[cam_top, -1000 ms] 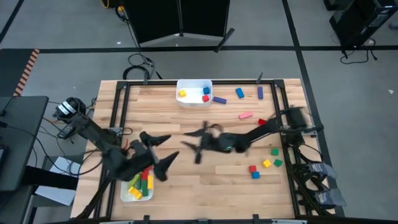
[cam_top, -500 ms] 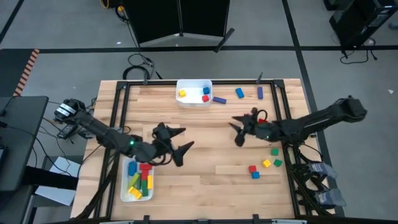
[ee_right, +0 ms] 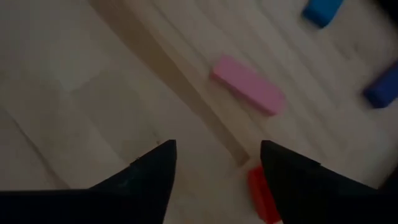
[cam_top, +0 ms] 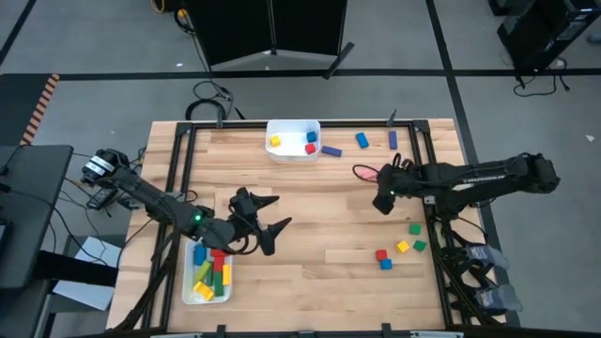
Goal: Sort blocks by size
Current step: Put the red game piece into the top white bin
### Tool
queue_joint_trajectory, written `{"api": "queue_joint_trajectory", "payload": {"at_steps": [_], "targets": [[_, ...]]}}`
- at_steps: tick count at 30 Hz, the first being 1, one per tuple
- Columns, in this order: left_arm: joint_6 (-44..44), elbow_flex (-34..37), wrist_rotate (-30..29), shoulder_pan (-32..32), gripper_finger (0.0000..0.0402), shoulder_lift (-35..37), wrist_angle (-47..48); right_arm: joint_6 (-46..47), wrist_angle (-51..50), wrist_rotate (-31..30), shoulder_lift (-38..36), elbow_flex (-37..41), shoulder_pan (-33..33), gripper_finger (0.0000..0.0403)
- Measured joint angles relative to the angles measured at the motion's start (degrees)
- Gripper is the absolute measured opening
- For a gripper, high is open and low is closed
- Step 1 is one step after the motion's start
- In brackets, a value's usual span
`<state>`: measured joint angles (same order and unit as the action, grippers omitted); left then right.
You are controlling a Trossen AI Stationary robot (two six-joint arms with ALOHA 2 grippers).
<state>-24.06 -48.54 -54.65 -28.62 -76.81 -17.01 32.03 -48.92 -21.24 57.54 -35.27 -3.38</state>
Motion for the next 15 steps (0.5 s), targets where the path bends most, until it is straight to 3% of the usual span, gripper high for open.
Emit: {"api": "queue_joint_trajectory", "payload": {"at_steps": [6,15], "targets": [[-0.17,0.01,-0.16,-1.56,0.0362,-0.01,-0.31,-1.99,-0.91,4.29,7.02,-0.08,-7.13,0.0287],[-0.21,0.01,-0.61,-3.06,0.0362,-0.01,-0.75,-3.76,-5.54,5.04,17.35,-4.01,-11.44,0.0301]]}}
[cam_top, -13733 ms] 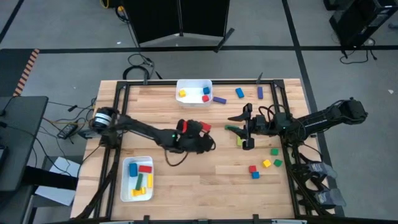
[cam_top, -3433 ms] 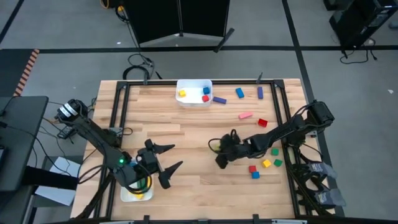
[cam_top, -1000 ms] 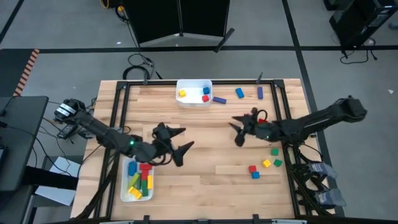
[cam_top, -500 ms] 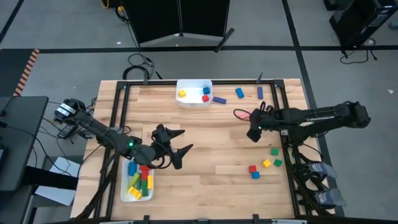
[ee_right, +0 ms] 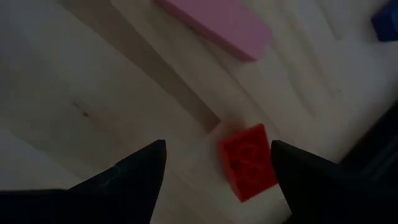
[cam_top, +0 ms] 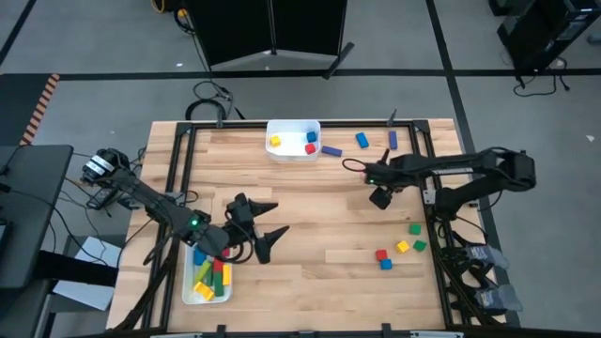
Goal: Sort blocks by size
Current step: Put the red game piece into the top white bin
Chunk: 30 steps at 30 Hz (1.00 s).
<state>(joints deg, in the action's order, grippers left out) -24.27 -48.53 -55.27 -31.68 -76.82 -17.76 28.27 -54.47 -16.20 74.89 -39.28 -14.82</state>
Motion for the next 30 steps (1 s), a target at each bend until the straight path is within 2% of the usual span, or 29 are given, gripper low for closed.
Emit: {"api": "queue_joint_trajectory", "payload": {"at_steps": [10,23,27,30], "targets": [[0.32,0.00,-0.11,-0.30,0.0362,0.00,0.15,-8.00,-7.50,0.35,9.42,-4.90,-3.96,0.0302],[1.31,0.00,-0.07,-1.09,0.0362,0.00,0.13,-19.17,-6.88,3.12,18.09,-4.93,-10.14,0.0300],[1.31,0.00,-0.07,-1.09,0.0362,0.00,0.11,-21.64,-6.22,4.00,19.29,-5.14,-11.15,0.0287],[1.31,0.00,-0.07,-1.09,0.0362,0.00,0.13,-22.12,-5.99,5.04,19.30,-5.10,-11.20,0.0260]]}}
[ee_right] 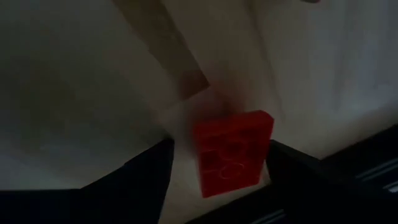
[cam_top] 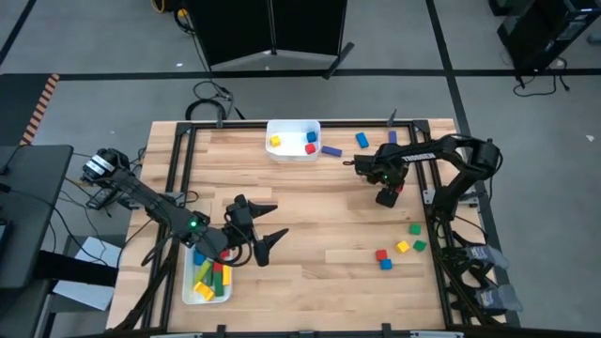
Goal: Sort blocks by size
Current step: Put the red game piece into the top white bin
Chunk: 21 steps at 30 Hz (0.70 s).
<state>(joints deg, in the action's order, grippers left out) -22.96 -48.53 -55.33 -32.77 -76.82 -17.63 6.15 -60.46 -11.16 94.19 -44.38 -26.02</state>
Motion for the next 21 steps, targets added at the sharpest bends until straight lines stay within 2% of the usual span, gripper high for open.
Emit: {"api": "queue_joint_trajectory", "payload": {"at_steps": [7,12,17,21], "targets": [[0.07,0.00,0.01,0.00,0.0362,0.00,-0.04,0.32,0.21,2.25,-0.46,0.11,0.75,0.0150],[-0.54,0.00,0.40,-0.02,0.0362,0.00,-0.05,3.32,0.95,1.78,-1.81,0.25,2.90,0.0150],[-1.07,0.00,0.99,-0.02,0.0362,0.00,-0.12,7.18,5.25,0.96,-6.32,-3.37,7.90,0.0150],[-1.04,0.00,0.98,-0.02,0.0362,0.00,-0.22,6.93,16.79,-1.66,-9.08,-7.59,11.71,0.0150]]}}
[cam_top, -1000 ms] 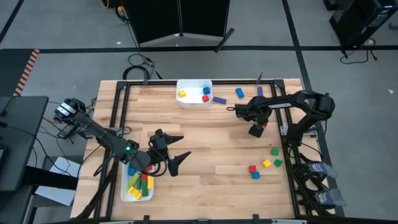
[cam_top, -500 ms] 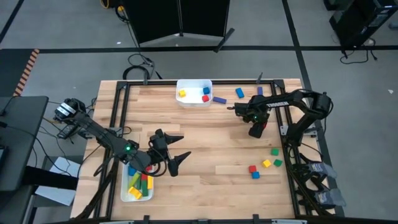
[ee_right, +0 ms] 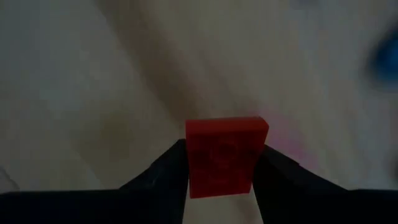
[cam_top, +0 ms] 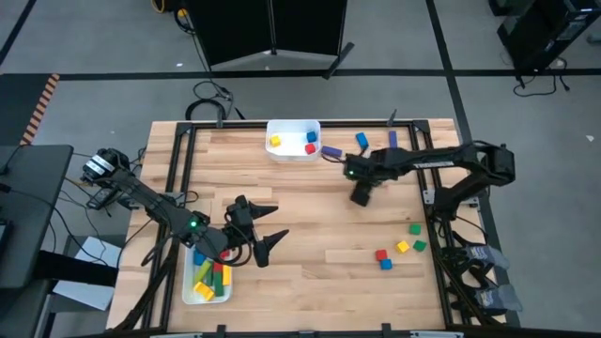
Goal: Sort blocks by size
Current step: Put the red game piece into the top white bin, then put the red cube block into the top white bin
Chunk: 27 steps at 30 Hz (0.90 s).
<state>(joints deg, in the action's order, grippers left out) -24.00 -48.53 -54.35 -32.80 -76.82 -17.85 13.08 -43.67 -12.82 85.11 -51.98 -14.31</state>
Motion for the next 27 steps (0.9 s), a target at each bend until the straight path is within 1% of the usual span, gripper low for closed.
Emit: {"api": "queue_joint_trajectory", "payload": {"at_steps": [2,6,8,11,16,19,20,21,25,27], "targets": [[0.46,0.00,0.00,0.04,0.0362,0.00,-0.28,-1.30,10.51,-2.60,-0.39,-1.41,0.91,0.0150],[1.14,0.00,0.01,0.71,0.0362,-0.02,-1.48,-6.45,32.18,-2.64,1.41,-3.75,-0.01,0.0150],[1.15,0.00,-0.02,0.92,0.0362,-0.02,-1.98,-8.33,38.81,-2.56,3.94,-5.56,-1.33,0.0150],[1.15,0.00,0.01,0.91,0.0362,-0.02,-2.14,-10.28,44.44,-2.10,8.86,-8.97,-3.69,0.0150],[-0.06,0.02,0.00,0.92,0.0362,-0.02,-2.09,-11.33,48.10,-0.19,17.44,-14.54,-7.53,0.0150],[-0.25,0.02,0.00,0.90,0.0362,-0.02,-2.09,-11.65,49.82,0.58,20.98,-16.57,-9.28,0.0151],[-0.25,0.02,0.00,0.90,0.0362,-0.02,-2.07,-11.60,50.55,0.74,21.50,-16.61,-9.71,0.0162],[-0.25,0.02,0.00,0.90,0.0362,-0.02,-2.07,-11.54,51.58,0.74,21.82,-16.60,-10.02,0.0181],[-0.43,0.02,-0.02,0.92,0.0362,-0.02,-2.05,-11.62,54.12,1.11,20.84,-16.03,-10.68,0.0283],[-0.47,0.02,-0.01,0.90,0.0362,-0.02,-2.01,-12.06,55.35,1.35,19.01,-15.18,-10.55,0.0316]]}}
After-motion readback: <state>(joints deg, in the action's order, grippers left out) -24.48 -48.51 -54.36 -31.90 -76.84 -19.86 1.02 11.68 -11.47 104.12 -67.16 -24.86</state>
